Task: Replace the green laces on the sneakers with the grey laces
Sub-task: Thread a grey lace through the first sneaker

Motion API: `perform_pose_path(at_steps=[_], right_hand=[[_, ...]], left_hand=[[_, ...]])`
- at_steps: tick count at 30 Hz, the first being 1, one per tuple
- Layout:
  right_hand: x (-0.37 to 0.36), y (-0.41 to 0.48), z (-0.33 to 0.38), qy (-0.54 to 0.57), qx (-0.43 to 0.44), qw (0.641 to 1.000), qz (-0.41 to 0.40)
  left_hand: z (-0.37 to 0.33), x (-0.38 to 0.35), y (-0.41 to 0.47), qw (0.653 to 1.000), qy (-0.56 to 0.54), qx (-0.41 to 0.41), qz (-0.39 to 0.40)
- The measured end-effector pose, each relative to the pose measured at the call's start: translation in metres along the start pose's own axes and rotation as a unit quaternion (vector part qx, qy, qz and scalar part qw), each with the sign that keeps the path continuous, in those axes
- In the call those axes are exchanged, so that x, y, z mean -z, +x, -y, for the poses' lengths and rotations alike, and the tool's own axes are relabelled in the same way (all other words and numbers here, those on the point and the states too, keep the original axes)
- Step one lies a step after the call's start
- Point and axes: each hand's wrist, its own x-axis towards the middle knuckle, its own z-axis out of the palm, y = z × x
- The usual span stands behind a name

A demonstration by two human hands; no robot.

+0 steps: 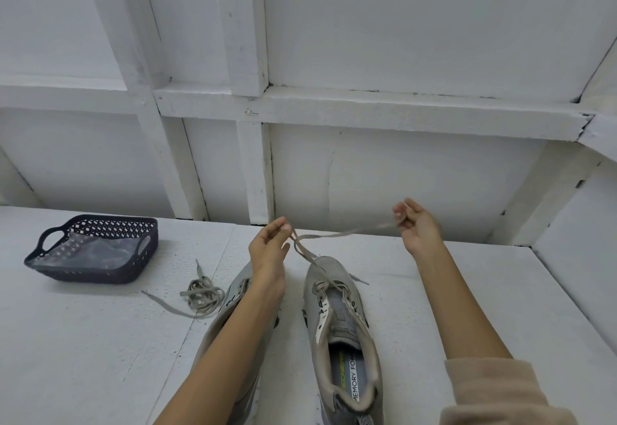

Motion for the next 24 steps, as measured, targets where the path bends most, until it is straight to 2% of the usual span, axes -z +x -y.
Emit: perform_pose_path(at_steps=[2,4,7,9,13,17,24], right_hand=[[-0.015,-0.014,-0.004,-0.099,0.005,0.993,0.062],[-0.03,-0.033,-0.014,-0.224,0.013,0.963,0.146],[-0.05,-0.055,-0.037,-0.429,0.028,0.868,0.249],[-0.061,-0.063,-0.052,-0.508,0.041,0.814,0.28],[-0.069,-0.061,-0.059,-0.578,0.103,0.764,0.269],[-0.05,-0.05,-0.049,-0.612,0.1,0.746,0.241],[0.007,-0.017,-0.056,-0.672,0.064,0.726,0.134]], left_hand=[[-0.004,-0.001,0.001,1.0,0.007,0.004,0.023],[-0.008,-0.006,0.001,0.998,0.006,0.005,0.056],[-0.015,-0.02,-0.001,0.996,0.015,-0.009,0.092],[-0.018,-0.027,-0.002,0.994,0.021,-0.02,0.109],[-0.032,-0.027,0.005,0.992,-0.009,-0.06,0.106],[-0.057,-0.012,0.02,0.987,-0.127,-0.085,0.057],[-0.06,0.008,0.034,0.982,-0.162,-0.09,-0.042]])
